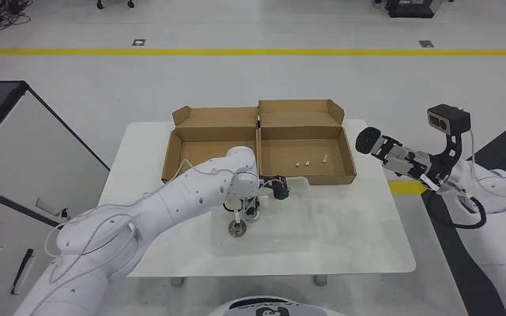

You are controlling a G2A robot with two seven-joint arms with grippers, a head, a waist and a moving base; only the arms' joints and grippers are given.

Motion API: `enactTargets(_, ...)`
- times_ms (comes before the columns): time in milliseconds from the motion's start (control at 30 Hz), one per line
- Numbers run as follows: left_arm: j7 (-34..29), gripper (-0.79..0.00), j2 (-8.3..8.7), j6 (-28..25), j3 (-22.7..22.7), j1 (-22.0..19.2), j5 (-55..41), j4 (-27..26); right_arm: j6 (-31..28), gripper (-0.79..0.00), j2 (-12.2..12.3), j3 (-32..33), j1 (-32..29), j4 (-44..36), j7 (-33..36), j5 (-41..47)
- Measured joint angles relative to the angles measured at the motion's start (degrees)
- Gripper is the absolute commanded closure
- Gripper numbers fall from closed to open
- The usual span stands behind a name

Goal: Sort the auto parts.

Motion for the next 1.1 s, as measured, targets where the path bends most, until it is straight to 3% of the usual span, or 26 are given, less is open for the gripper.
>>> enactTargets(333,-0.15,0.0,0.13,0.15,-0.71,-2.23,-2.38,-1.7,0.0,-0.785,0.0,0.0,0.0,0.0,0.0,0.0)
enactTargets(567,-1.09,0.0,2.63,1.08,-3.31,-4.14,-5.53,-8.7,0.0,-0.785,0.0,0.0,0.0,0.0,0.0,0.0)
enactTargets(767,-1.36,0.0,6.11,1.35,-6.78,-4.94,-9.31,-17.38,0.0,-0.785,0.0,0.0,0.0,0.0,0.0,0.0)
enactTargets(1100,-0.99,0.0,6.38,1.35,-7.08,-4.79,-9.59,-17.96,0.0,-0.785,0.0,0.0,0.0,0.0,0.0,0.0)
